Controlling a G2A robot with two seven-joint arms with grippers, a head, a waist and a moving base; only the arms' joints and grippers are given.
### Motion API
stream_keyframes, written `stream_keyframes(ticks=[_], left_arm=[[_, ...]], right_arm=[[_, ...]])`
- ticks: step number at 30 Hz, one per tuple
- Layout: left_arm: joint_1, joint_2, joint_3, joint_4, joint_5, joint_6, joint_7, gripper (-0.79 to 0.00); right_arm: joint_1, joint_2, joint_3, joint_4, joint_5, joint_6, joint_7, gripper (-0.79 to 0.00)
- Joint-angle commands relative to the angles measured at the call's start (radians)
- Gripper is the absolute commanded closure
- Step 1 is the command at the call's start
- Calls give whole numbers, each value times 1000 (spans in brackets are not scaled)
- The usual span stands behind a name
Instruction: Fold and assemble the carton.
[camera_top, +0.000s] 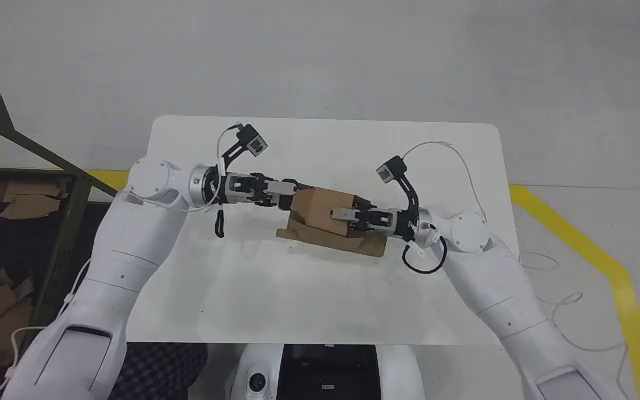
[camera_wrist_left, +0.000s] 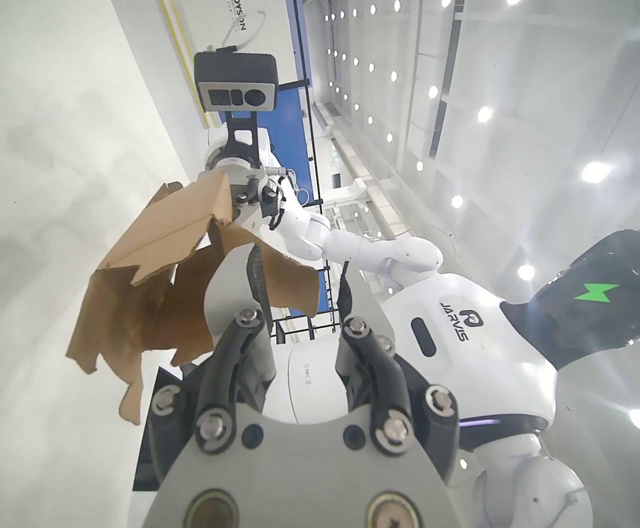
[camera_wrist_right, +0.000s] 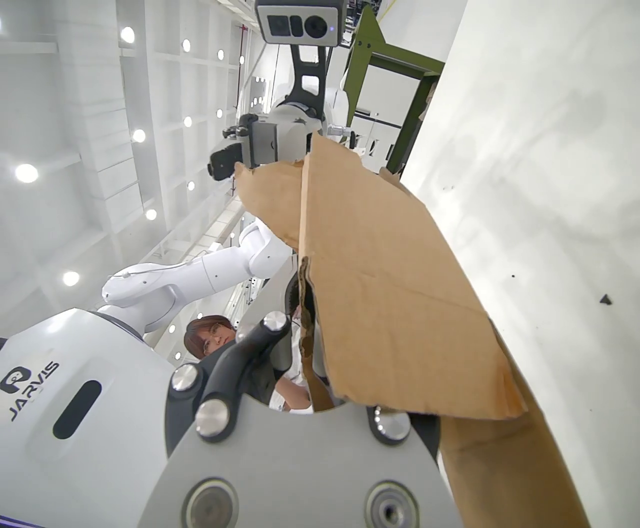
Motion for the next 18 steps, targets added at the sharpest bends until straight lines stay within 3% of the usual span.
stream_keyframes(ticks=[1, 18], left_arm=[[3, 1, -3, 2, 11, -2, 6, -314], [-4, -2, 14, 11, 77, -27, 57, -320]], right_arm=[[-4, 1, 1, -8, -1, 0, 0, 0], [-18, -2, -30, -71, -8, 6, 62, 0]])
